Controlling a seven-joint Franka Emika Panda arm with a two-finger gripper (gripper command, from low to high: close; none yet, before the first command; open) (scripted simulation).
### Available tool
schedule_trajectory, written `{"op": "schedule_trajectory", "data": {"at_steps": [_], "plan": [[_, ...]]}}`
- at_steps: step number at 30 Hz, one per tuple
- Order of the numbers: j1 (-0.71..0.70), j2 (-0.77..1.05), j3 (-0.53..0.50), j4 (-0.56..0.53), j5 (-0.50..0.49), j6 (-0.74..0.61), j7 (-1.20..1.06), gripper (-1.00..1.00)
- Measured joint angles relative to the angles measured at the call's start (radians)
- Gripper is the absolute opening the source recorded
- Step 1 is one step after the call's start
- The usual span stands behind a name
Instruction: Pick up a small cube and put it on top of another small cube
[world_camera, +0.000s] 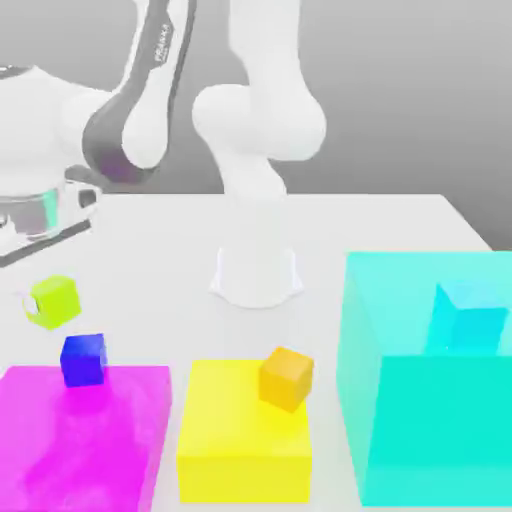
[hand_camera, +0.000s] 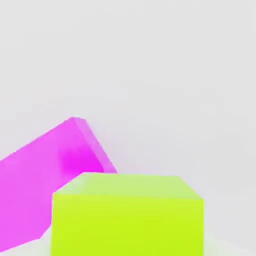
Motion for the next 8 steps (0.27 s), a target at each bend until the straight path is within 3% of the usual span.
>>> {"op": "schedule_trajectory", "data": {"at_steps": [4,5,8], "plan": [[0.007,0.094,0.016,-0.018,-0.004,0.111,0.032,-1.0],[0.008,0.125,0.017,-0.024,-0.003,0.148,0.032,1.0],[0.008,0.125,0.017,-0.024,-0.003,0.148,0.032,1.0]]}}
